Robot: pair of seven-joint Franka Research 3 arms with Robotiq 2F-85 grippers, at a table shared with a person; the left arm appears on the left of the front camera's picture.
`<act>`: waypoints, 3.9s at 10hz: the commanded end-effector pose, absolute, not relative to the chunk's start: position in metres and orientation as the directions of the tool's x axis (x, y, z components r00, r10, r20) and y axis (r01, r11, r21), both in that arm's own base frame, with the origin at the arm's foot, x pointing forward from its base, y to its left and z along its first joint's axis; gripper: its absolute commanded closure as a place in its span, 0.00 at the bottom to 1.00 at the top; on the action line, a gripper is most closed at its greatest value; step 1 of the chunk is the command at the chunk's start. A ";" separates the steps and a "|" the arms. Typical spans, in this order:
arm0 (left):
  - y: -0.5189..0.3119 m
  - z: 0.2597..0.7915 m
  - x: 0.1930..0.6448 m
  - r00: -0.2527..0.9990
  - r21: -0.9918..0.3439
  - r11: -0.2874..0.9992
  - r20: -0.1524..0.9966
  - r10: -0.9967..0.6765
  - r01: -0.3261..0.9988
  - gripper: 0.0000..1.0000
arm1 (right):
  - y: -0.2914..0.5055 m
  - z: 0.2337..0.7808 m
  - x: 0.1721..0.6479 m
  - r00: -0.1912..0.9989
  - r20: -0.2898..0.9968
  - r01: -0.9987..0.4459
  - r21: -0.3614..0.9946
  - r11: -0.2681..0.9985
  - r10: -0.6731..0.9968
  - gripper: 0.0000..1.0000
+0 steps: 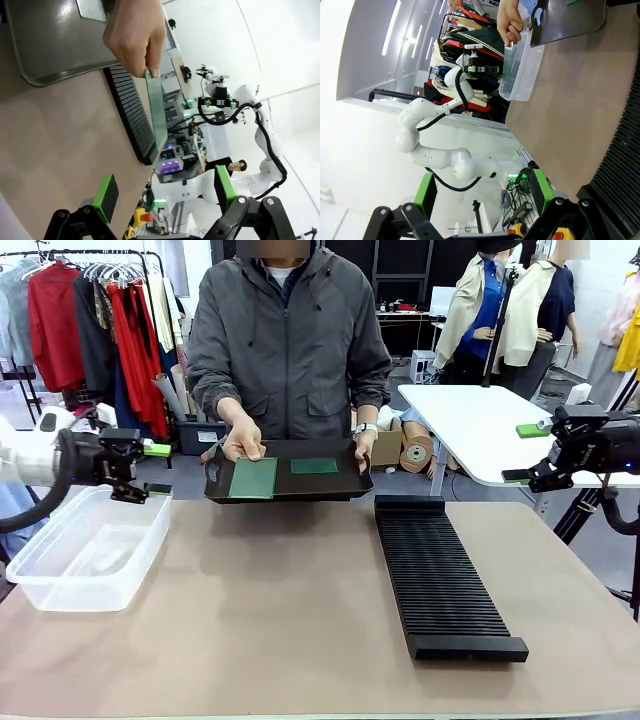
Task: Sort PCBs into racks and boxes based on the side picked up.
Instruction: Pick up the Blank PCB handed by the Human, then if the short side of the Blank PCB is picked up, insert it into the PCB Rack ; if the long side is picked up, place it in the Organizing box.
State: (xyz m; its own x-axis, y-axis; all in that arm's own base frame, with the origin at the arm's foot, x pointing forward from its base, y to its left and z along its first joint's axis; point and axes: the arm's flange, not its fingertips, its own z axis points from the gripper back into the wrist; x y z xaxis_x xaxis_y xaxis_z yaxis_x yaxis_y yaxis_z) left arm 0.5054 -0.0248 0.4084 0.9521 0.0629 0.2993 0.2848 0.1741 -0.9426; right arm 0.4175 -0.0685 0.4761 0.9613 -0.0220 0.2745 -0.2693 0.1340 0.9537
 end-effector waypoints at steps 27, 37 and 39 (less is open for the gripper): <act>-0.149 0.338 0.577 0.970 -0.970 0.009 0.240 -0.047 0.241 1.00 | -0.069 0.480 0.417 0.960 0.278 -0.273 0.953 0.130 -0.022 0.00; -0.146 0.335 0.573 0.973 -0.975 0.019 0.221 -0.063 0.223 1.00 | -0.069 0.480 0.417 0.960 0.278 -0.273 0.953 0.130 -0.022 0.00; -0.146 0.335 0.573 0.973 -0.975 0.019 0.221 -0.063 0.223 1.00 | -0.069 0.480 0.417 0.960 0.278 -0.273 0.953 0.130 -0.022 0.00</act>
State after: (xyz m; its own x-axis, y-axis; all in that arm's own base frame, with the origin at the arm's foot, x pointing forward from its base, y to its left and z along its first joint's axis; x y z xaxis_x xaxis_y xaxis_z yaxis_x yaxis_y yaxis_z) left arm 0.5736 -0.1454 0.3340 0.9737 -0.0602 0.2198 0.2216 0.0256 -0.9748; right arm 0.4175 -0.0685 0.4761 0.9613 -0.0218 0.2745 -0.2692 0.1340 0.9537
